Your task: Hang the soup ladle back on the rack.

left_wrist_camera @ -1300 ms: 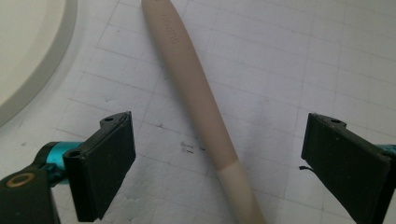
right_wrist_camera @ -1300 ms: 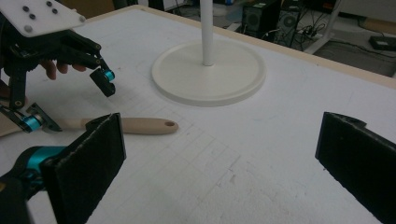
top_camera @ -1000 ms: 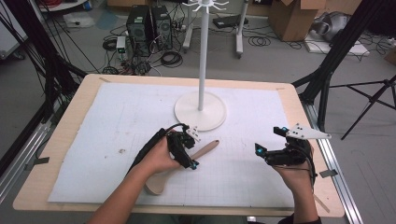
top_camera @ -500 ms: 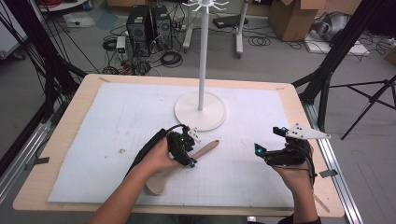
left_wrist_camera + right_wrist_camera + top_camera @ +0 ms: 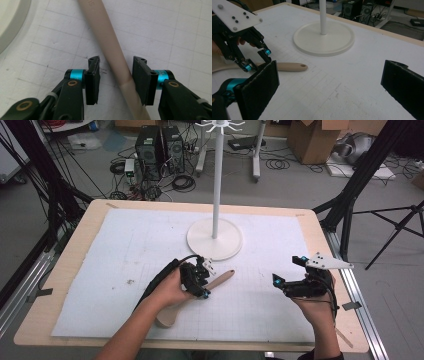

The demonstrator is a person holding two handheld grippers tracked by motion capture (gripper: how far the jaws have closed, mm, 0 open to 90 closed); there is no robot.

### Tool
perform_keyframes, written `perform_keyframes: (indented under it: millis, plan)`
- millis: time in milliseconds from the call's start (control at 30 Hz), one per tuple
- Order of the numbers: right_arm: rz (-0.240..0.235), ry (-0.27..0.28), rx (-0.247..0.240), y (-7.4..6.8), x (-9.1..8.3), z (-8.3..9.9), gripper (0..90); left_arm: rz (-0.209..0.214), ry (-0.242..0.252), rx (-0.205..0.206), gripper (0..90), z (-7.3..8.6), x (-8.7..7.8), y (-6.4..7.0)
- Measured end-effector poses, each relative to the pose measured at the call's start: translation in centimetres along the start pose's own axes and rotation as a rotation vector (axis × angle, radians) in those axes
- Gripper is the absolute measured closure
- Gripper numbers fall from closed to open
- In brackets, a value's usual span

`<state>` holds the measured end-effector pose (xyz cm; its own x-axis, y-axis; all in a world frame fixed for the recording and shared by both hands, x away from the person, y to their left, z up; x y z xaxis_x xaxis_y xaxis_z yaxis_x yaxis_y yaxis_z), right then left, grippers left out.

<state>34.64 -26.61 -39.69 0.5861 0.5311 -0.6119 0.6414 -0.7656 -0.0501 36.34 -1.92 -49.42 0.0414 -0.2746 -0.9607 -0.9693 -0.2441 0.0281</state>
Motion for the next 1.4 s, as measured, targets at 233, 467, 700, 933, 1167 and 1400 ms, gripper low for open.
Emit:
perform_keyframes:
  millis: [233,467,700,933,1167,1400]
  plan:
    - [0.002,-0.001,-0.003,0.04,0.07,0.02,0.1,-0.003,-0.015,-0.009,63.7,0.00,-0.04,0.10]
    - [0.004,0.004,-0.004,0.14,-0.01,0.00,0.1,-0.015,-0.045,-0.038,66.0,-0.09,-0.06,0.15]
    - [0.001,0.006,0.002,0.11,-0.11,0.02,0.2,-0.018,-0.053,-0.055,67.7,-0.05,-0.10,0.16]
    - [0.002,0.004,0.004,0.09,-0.11,0.05,0.2,-0.041,-0.048,0.003,75.7,0.05,-0.07,0.46]
    - [0.005,0.003,-0.004,0.12,-0.01,0.05,0.1,-0.063,-0.057,-0.002,76.0,0.06,-0.12,0.57]
    - [0.006,0.005,-0.002,0.23,-0.07,0.07,0.1,-0.070,-0.031,0.025,76.1,-0.06,-0.60,0.90]
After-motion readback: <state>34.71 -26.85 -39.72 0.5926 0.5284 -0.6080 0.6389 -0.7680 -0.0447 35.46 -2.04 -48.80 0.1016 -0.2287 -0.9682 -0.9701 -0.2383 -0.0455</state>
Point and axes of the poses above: each handheld gripper's, and its own axes: x roughly forward along the jaws, z roughly out of its underside, y roughly to its right, the point moved 9 cm from there along x, roughly forward along the jaws, and after that the axes turned 13 degrees about -y, right-handed, at the moved point
